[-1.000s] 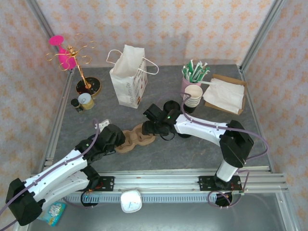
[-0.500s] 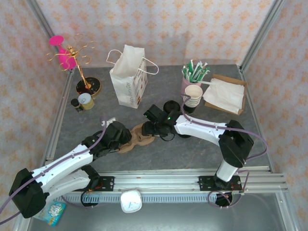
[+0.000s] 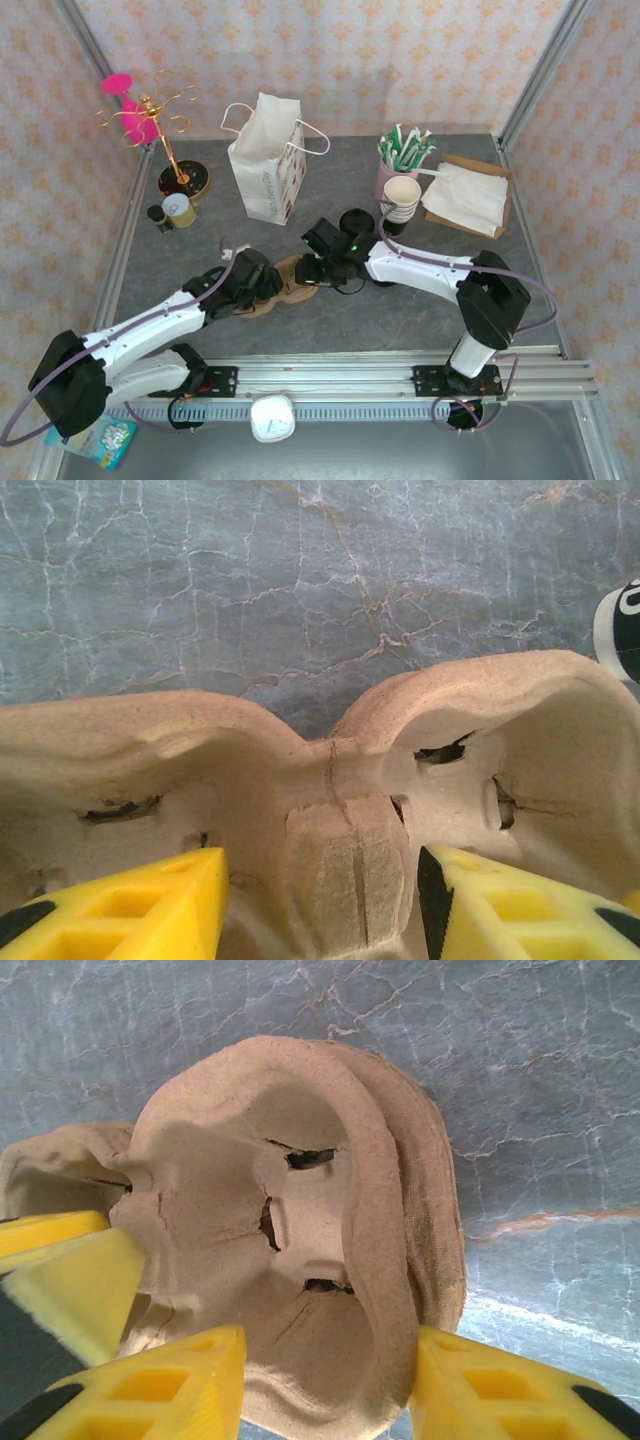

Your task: Pack the takeout coffee

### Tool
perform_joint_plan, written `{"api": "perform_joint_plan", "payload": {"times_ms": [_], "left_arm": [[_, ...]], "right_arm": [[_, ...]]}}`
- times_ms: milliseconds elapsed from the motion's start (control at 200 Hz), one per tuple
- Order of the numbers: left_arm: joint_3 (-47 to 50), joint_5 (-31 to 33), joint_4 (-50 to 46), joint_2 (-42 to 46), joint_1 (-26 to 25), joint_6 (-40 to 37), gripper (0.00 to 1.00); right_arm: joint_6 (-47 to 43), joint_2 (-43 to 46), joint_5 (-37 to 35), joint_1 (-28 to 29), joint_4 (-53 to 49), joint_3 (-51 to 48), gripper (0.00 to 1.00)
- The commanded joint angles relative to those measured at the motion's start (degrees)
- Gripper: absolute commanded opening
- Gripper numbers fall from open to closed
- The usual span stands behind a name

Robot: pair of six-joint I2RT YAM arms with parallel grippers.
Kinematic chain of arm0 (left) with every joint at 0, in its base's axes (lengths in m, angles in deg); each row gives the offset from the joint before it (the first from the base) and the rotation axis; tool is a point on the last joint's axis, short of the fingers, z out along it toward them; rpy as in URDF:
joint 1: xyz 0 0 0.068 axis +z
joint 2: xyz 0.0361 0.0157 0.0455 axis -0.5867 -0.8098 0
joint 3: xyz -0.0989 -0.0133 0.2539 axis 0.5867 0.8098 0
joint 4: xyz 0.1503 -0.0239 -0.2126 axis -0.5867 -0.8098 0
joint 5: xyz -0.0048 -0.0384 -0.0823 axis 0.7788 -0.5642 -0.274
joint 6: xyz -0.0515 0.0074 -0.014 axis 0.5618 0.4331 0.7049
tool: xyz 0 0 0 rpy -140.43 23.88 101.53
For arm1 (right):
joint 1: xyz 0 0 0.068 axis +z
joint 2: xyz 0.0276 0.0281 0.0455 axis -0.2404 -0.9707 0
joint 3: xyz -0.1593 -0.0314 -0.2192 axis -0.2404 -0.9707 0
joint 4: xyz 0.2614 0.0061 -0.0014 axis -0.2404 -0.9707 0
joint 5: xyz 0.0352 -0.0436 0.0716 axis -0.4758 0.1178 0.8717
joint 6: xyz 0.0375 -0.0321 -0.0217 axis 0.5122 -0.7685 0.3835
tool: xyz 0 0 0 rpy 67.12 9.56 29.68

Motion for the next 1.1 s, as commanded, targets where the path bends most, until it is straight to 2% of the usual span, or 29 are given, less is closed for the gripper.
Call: {"api": "perform_joint_plan", "payload": {"times_ms": [0,195,420,671,851,1096], "left_arm": [[-2.2,0.9,-0.1,-1.9,-0.3,-2.2,0.56],[-4.1,1.9,-1.1,-5.7,-0.3,-3.4,0.54],[-3.8,2.5,-1.6,-6.7,-0.3,-4.0,0.50],[-4.9,3.3,-2.9,-6.1,-0.3,-4.3,0.41],[-6.2,4.3,-5.4,-5.3,-0.3,-4.5,0.39],[-8.0,6.2,-8.7,-3.2,-0.3,-4.7,0.40]], "right_arm": [[0.2,3.1,1.2,-0.1,2.6,-0.8,0.41],[0.1,4.3,2.5,-0.1,4.0,-2.2,0.35],[0.1,5.4,3.7,-0.1,5.5,-2.9,0.32],[-1.0,4.7,0.2,-0.1,2.9,-2.0,0.32],[-1.7,4.9,-1.9,-0.1,1.1,-1.0,0.35],[-1.1,6.5,-3.0,-0.7,0.6,-0.5,0.48]]}}
